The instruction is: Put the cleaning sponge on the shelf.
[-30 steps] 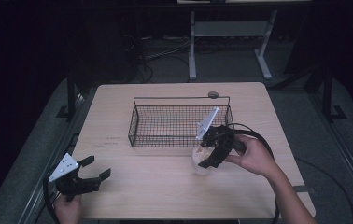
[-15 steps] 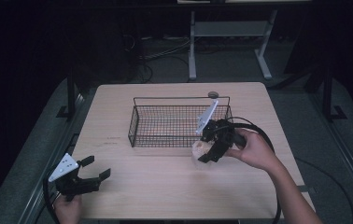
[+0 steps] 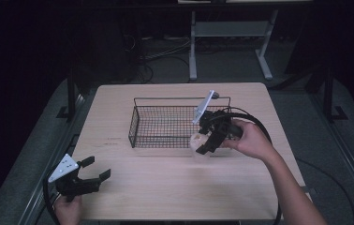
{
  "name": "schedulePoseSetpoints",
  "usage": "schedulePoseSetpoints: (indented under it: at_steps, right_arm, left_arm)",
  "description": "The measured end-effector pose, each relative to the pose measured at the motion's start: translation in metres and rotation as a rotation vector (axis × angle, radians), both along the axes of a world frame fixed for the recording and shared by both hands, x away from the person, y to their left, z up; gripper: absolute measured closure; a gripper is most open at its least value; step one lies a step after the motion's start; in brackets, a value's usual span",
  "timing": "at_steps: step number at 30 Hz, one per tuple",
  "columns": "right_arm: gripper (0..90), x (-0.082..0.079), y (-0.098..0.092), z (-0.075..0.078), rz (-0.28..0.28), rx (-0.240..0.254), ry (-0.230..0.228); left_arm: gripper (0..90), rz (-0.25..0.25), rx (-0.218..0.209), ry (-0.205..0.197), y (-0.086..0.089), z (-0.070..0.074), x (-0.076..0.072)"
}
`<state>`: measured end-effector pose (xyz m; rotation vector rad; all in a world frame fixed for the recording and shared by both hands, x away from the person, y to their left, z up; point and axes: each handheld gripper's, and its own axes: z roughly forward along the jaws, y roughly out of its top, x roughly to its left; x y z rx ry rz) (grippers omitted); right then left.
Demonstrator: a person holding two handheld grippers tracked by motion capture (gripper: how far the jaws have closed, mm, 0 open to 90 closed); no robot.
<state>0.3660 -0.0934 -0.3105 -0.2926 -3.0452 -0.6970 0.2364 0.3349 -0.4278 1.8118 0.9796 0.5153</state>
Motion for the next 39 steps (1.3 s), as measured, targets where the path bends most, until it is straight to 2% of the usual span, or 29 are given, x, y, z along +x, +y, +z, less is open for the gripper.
schedulePoseSetpoints:
  at_steps: [8,10,15,24,32,39]
  right_arm:
    - [29.2,0.01,0.002,0.007,-0.005,-0.002,-0.007]
    - [29.2,0.013,0.002,0.009,-0.003,0.015,0.008]
    - [29.2,0.018,0.005,0.011,-0.007,0.011,0.014]
    - [29.2,0.031,0.009,0.018,-0.02,0.003,0.004]
    - [29.2,0.044,0.012,0.031,-0.035,0.012,-0.013]
    - [29.2,0.054,0.016,0.035,-0.039,0.001,-0.013]
  left_arm:
    - [13.9,-0.007,0.004,0.002,-0.002,0.0,0.0]
    - [13.9,-0.008,0.004,0.003,-0.002,0.0,0.001]
    - [13.9,-0.004,0.003,0.003,0.0,-0.001,0.001]
    - [13.9,0.006,-0.003,0.0,0.002,-0.001,0.0]
    - [13.9,0.004,-0.005,-0.001,0.002,-0.001,0.0]
    - [13.9,0.004,-0.006,0.001,0.002,-0.001,0.001]
